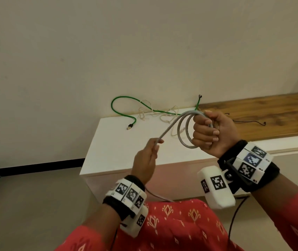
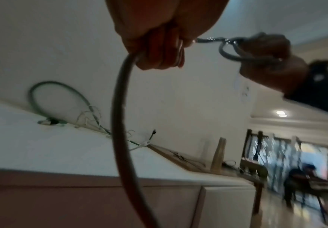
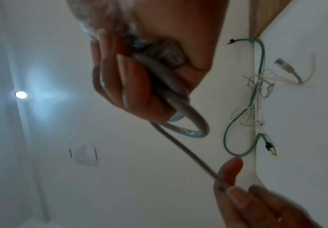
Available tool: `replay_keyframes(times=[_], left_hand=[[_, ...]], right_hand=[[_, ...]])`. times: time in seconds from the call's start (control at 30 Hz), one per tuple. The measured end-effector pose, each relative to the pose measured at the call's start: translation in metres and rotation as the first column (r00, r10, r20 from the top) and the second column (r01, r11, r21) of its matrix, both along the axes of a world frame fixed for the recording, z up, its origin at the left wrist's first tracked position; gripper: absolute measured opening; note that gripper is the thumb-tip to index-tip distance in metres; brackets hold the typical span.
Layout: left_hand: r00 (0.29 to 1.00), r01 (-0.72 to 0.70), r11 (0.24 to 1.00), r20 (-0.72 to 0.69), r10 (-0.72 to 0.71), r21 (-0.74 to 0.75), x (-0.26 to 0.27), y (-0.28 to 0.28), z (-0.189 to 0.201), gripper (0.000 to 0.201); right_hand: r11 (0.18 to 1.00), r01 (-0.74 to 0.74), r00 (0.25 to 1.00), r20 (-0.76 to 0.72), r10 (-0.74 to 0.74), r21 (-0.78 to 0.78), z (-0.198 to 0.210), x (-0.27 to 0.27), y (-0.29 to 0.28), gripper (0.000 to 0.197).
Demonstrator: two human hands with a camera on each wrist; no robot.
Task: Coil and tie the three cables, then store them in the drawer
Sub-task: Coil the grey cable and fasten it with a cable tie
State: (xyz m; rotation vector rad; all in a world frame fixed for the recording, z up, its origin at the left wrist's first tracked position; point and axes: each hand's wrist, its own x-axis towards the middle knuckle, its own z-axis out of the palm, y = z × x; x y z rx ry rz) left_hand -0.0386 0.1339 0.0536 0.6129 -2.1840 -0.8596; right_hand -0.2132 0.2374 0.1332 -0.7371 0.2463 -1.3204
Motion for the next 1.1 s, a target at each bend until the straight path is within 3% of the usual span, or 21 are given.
replay_keyframes(times=[0.1,0.2,0.33,0.43,0.5,0.57,0.67,0.73,0.8,0.9,0.97,1.03,1.1], left_hand=[[0.979,0.037,0.990,0.203,-0.009,-0.134,-0.009,0.016,-0.008,0.041],[0.948,0.093,0.987,0.313,-0.047,-0.133,-0.009,0.023,-0.020,0.044],[0.891,0.181,0.954,0.451,-0.056,-0.239,-0.010,0.030,-0.022,0.049],[0.819,0.257,0.884,0.573,0.015,-0.391,-0.015,0.034,-0.017,0.053],[0.852,0.338,0.809,0.522,-0.046,-0.481,-0.015,0.037,-0.011,0.044],[0.885,0.382,0.666,0.462,-0.063,-0.640,-0.013,0.037,-0.012,0.039],[0.921,0.288,0.513,0.380,0.082,-0.809,-0.014,0.038,-0.006,0.014],[0.944,0.219,0.493,0.310,0.111,-0.842,-0.015,0.033,0.001,0.024],[0.964,0.162,0.480,0.242,0.109,-0.862,-0.014,0.026,0.005,0.032],[0.981,0.162,0.436,0.191,0.022,-0.885,-0.013,0.014,0.009,0.032],[0.985,0.169,0.412,0.169,-0.036,-0.895,-0.012,0.008,0.013,0.028],[0.987,0.157,0.424,0.149,-0.053,-0.892,-0.012,0.005,0.016,0.021],[0.992,0.127,0.482,0.120,-0.046,-0.867,-0.013,0.003,0.018,0.027]], right_hand=[[0.996,0.046,0.993,0.113,-0.038,-0.071,0.002,-0.003,0.001,0.034],[0.964,0.250,0.964,0.112,-0.239,-0.095,0.009,-0.013,0.007,0.025],[0.811,0.581,0.811,-0.036,-0.584,-0.067,0.012,-0.004,0.009,0.029],[0.751,0.650,0.728,-0.188,-0.660,-0.116,0.009,0.012,0.004,0.034],[0.708,0.683,0.632,-0.341,-0.696,-0.177,0.002,0.018,0.001,0.033],[0.654,0.686,0.442,-0.531,-0.723,-0.320,-0.009,0.022,-0.002,0.028],[0.605,0.560,-0.027,-0.742,-0.669,-0.566,-0.028,0.022,-0.004,0.026],[0.670,0.433,-0.240,-0.794,-0.559,-0.603,-0.035,0.020,-0.004,0.028],[0.767,0.337,-0.361,-0.827,-0.430,-0.546,-0.039,0.019,-0.004,0.030],[0.858,0.285,-0.449,-0.850,-0.276,-0.428,-0.040,0.020,-0.004,0.024],[0.886,0.264,-0.468,-0.854,-0.227,-0.380,-0.039,0.022,-0.004,0.024],[0.914,0.260,-0.425,-0.887,-0.181,-0.311,-0.040,0.023,-0.004,0.029],[0.931,0.294,-0.279,-0.951,-0.132,-0.216,-0.042,0.023,-0.004,0.041]])
